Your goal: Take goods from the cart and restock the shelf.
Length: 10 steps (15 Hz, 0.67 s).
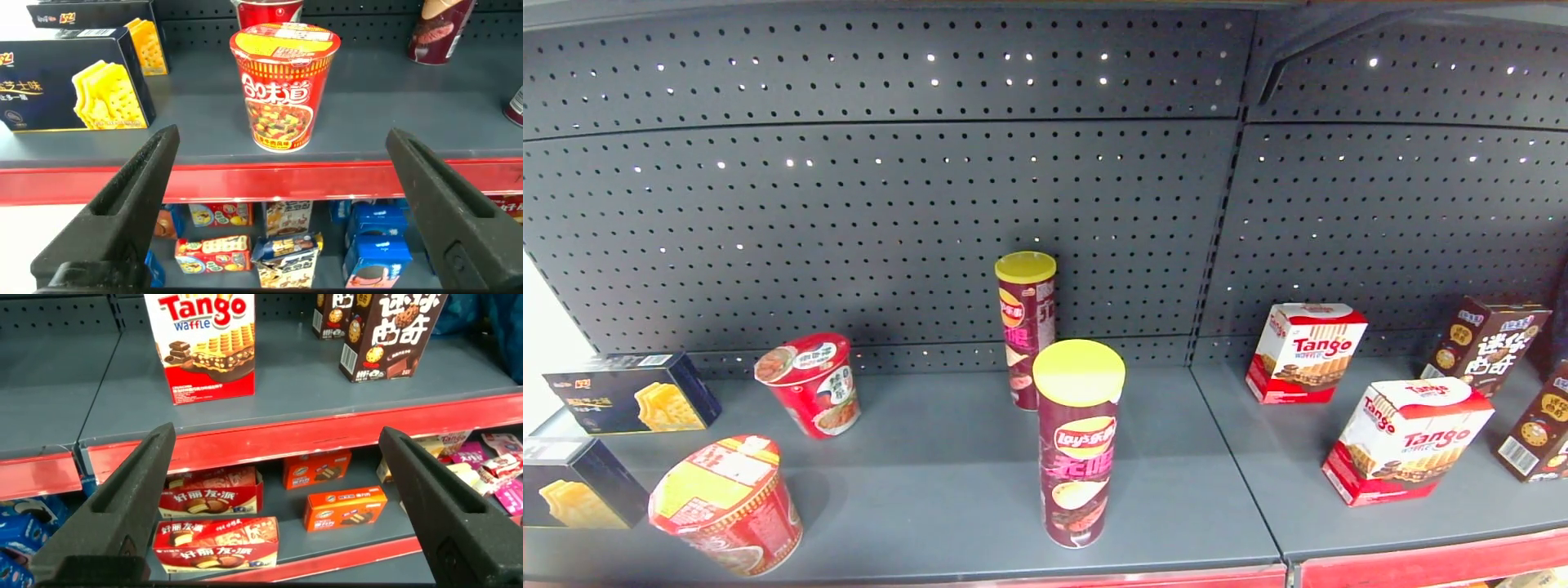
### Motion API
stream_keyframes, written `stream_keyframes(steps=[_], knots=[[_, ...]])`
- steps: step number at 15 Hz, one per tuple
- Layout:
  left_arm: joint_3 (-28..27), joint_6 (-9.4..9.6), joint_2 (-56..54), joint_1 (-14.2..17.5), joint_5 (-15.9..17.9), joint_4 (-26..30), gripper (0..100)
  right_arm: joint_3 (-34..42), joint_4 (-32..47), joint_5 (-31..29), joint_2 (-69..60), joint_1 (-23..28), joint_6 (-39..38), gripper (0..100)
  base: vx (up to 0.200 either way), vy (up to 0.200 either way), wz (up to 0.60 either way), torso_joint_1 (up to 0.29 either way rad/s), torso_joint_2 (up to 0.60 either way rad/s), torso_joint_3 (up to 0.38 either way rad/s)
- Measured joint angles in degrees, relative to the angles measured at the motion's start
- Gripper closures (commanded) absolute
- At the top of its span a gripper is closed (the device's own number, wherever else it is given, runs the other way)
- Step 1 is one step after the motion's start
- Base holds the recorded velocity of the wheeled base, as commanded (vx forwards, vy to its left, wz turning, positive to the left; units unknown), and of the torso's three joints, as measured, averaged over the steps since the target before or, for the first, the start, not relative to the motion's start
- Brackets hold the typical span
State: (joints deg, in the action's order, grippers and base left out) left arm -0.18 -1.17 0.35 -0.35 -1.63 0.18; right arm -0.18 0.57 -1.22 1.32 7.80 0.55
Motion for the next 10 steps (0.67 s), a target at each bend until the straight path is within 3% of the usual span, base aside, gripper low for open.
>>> stream_keyframes(steps=[4, 7, 10], knots=[[0.0, -0.05, 0.0, 0.0, -0.1, 0.0, 0, -2.9, 0.1, 3.5, 0.3, -0.6, -1.2, 0, 0.0, 0.0, 0.0, 0.0, 0.0, 0.0], [0.0, -0.05, 0.0, 0.0, -0.1, 0.0, 0, -15.5, 9.6, 11.5, 2.5, -5.5, -0.3, 0, 0.0, 0.0, 0.0, 0.0, 0.0, 0.0], [0.0, -0.05, 0.0, 0.0, -0.1, 0.0, 0, -24.1, 11.7, 13.6, 7.9, -10.6, 7.4, 0, 0.0, 0.0, 0.0, 0.0, 0.0, 0.0]])
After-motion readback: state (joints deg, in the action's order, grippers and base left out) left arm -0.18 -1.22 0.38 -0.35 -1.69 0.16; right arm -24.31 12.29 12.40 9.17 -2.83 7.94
